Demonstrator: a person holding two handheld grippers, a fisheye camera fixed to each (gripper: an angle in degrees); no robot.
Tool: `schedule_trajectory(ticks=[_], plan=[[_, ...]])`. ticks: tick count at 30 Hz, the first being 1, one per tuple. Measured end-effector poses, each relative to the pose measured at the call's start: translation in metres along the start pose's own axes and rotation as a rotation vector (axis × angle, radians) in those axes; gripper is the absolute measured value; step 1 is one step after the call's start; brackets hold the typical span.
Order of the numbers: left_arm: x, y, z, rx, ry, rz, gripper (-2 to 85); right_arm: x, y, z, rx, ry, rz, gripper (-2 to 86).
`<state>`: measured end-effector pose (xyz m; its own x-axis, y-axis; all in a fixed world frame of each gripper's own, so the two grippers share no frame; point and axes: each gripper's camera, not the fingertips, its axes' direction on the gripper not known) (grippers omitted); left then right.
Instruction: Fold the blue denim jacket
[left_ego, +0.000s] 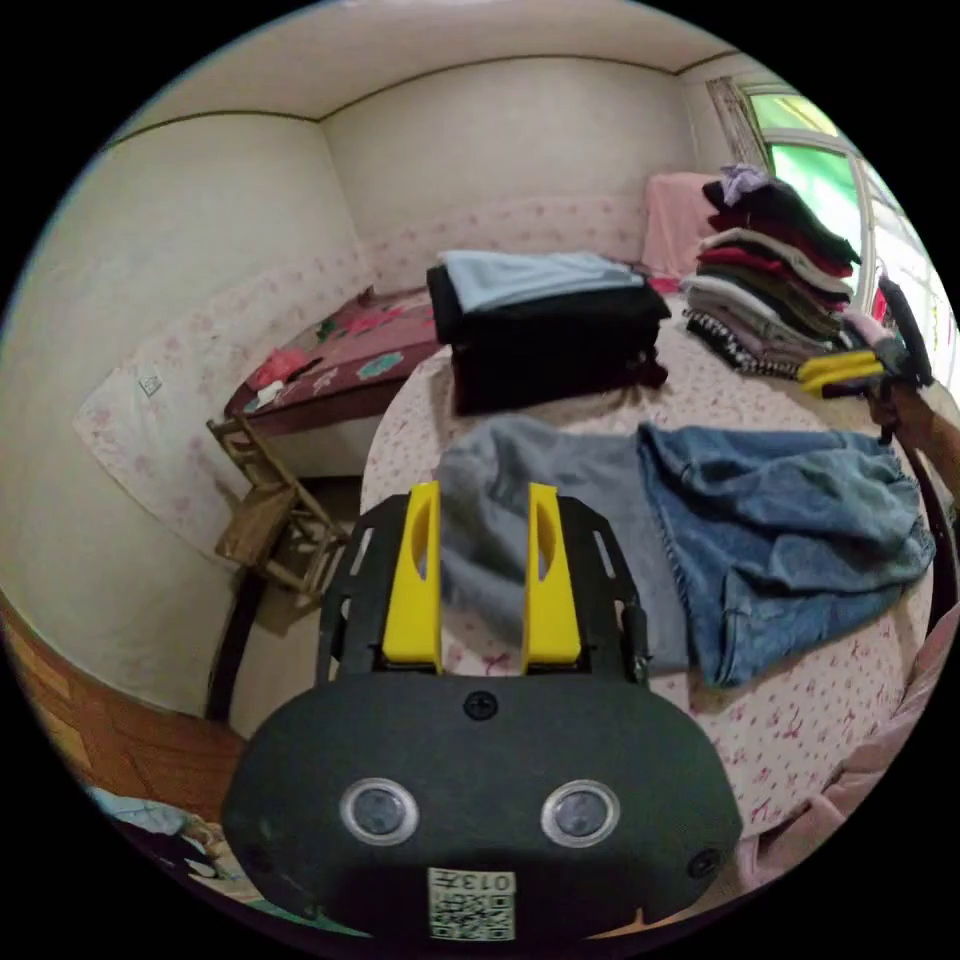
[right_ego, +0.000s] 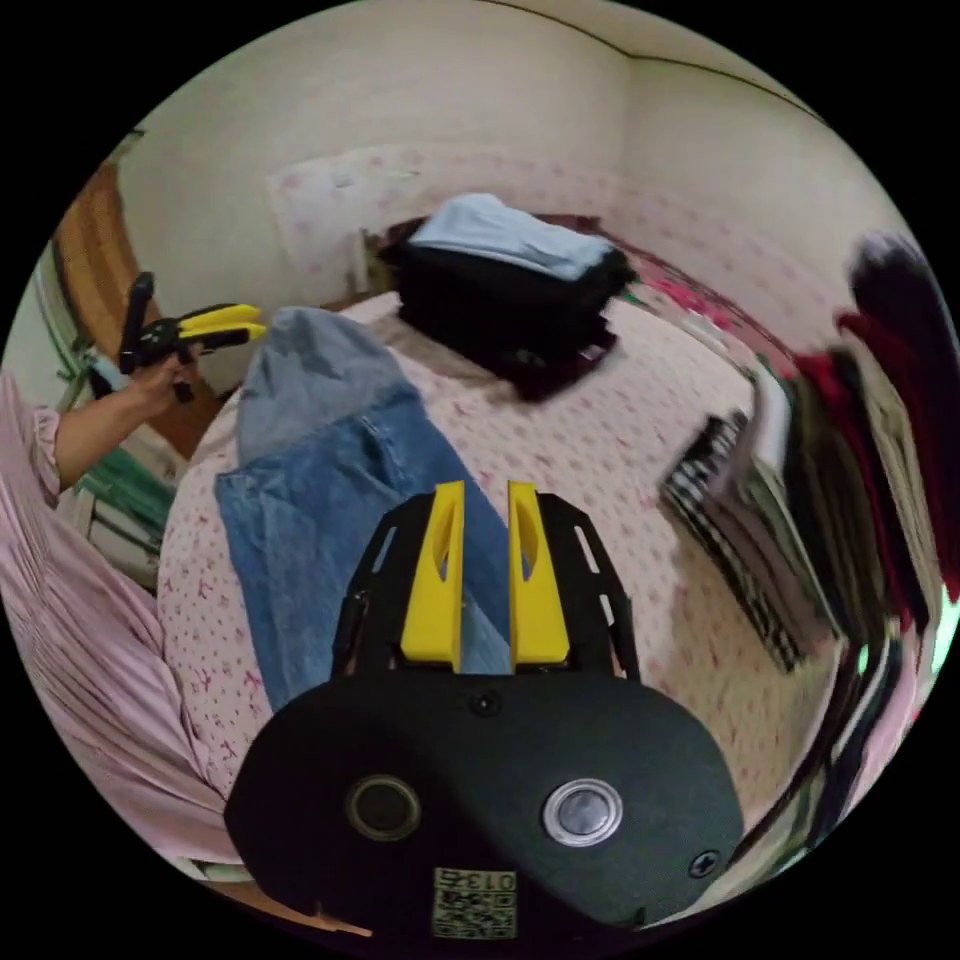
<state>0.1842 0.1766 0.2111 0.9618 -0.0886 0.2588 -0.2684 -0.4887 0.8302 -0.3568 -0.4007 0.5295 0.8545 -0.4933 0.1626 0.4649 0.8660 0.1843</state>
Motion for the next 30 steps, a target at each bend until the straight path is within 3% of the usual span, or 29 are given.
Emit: schedule_trajectory(ticks=[2,10,13,19,24,30], plan=[[-0.017,0.017,0.008,-0.099,0.049,-0.014,13.9,-0.041,-0.042,0.023,0.041,-0.064,-0.130,8.6],[-0.033,0.018,0.041,-0.228,0.252,-0.006,14.1,-0.194,-0.195,0.111,0.045,-0.246,-0.580,11.7],[-0.035,0.016,0.053,-0.269,0.303,-0.013,10.8,-0.244,-0.225,0.149,-0.066,-0.208,-0.782,11.9],[-0.025,0.013,0.033,-0.254,0.357,0.012,3.3,-0.289,-0.238,0.202,-0.339,-0.209,-0.929,5.4],[0.000,0.002,-0.026,-0.164,0.357,0.054,2.0,-0.270,-0.218,0.159,-0.271,-0.241,-0.880,3.6],[0.106,-0.031,-0.128,0.015,0.410,0.238,1.1,-0.199,-0.131,0.039,-0.127,-0.170,-0.837,3.3]])
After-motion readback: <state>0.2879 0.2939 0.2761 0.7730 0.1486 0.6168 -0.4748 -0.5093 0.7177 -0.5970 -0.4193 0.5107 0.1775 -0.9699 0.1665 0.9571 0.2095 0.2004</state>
